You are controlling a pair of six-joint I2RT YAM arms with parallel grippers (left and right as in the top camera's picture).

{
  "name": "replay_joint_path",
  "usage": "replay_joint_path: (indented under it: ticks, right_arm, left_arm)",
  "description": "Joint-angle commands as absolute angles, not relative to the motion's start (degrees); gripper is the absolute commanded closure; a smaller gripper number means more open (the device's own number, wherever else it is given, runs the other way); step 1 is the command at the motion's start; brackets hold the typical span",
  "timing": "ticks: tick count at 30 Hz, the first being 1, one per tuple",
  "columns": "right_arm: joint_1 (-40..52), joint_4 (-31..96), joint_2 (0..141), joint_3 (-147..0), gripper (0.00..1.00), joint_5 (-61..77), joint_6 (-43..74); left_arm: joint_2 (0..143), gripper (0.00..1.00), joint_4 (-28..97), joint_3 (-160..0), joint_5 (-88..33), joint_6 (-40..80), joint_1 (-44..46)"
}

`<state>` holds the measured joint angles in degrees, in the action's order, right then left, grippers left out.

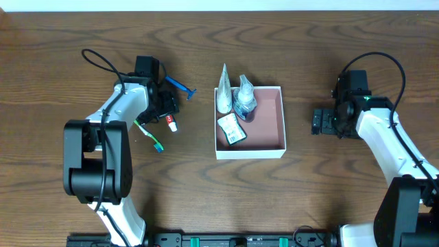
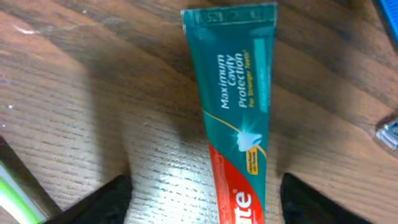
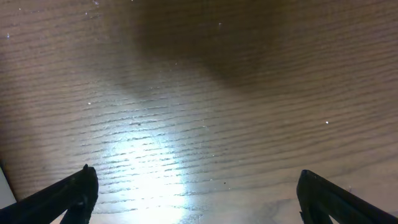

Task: Pack container
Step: 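Reach the left gripper to the Colgate toothpaste tube and grasp it, then carry the toothpaste over the box and lower it inside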

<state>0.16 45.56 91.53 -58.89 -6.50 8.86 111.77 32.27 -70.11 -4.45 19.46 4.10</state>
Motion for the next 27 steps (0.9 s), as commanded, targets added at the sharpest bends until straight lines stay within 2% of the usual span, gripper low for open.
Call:
replay_joint_path:
  ticks: [1,3,5,8,10,17,22,27]
  right_arm:
    - [0.40,45.63,91.07,-58.92,0.01,-7.27,8.27]
    - [0.40,45.63,91.07,-58.92,0.01,-7.27,8.27]
    - [0.40,45.63,91.07,-58.92,0.01,-7.27,8.27]
    - [0.40,45.63,91.07,-58.89,0.01,-7.27,8.27]
    - [0.40,45.63,91.07,-58.92,0.01,-7.27,8.27]
    - [0.40,45.63,91.07,-58.92,0.01,-7.27,8.27]
    - [0.40,45.63,91.07,-58.92,0.01,-7.27,8.27]
    - [0.40,45.63,91.07,-58.92,0.01,-7.27,8.27]
  left_arm:
    - [114.24,0.47,32.23,-70.41,-3.33,19.88,4.86]
    - [114.26,0.66,32.42,-70.41,-3.33,19.88,4.93]
    - [114.24,0.80,32.62,-70.41,-3.36,19.88,4.91]
    - [114.24,0.90,33.36,-70.41,-3.33,19.88,4.91]
    - [114.08,0.93,33.98,-70.43,-3.36,19.88,4.91]
    - [108.62,0.94,40.47,-73.89,-3.36,19.11,4.91]
    - [99.39,0.94,47.29,-78.74,-3.36,17.12,6.00]
    - [87.15,0.94,50.09,-80.73,-3.36,15.49,11.51]
